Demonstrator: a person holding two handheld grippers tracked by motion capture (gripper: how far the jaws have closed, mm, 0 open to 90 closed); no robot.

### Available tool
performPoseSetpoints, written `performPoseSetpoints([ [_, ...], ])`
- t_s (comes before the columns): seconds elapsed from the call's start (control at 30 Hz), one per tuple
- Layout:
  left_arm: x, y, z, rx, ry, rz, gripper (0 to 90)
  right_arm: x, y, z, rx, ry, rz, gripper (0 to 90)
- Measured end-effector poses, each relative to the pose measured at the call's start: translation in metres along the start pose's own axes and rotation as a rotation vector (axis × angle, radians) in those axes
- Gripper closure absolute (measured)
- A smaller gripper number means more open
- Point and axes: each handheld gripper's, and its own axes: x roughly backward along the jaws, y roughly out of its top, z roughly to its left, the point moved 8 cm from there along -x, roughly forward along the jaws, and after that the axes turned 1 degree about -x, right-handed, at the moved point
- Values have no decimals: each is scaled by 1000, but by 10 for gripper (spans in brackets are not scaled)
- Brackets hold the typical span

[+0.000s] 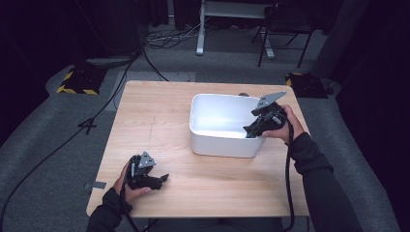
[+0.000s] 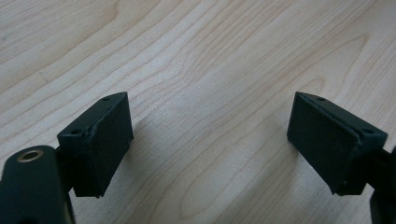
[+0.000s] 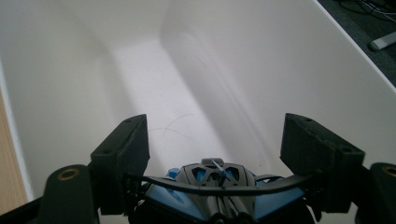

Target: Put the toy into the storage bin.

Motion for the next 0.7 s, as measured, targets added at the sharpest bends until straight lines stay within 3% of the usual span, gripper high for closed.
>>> performPoseSetpoints([
  [0.7, 0, 0, 0, 1, 2, -2, 145, -6, -10, 5, -2, 33, 99, 240],
])
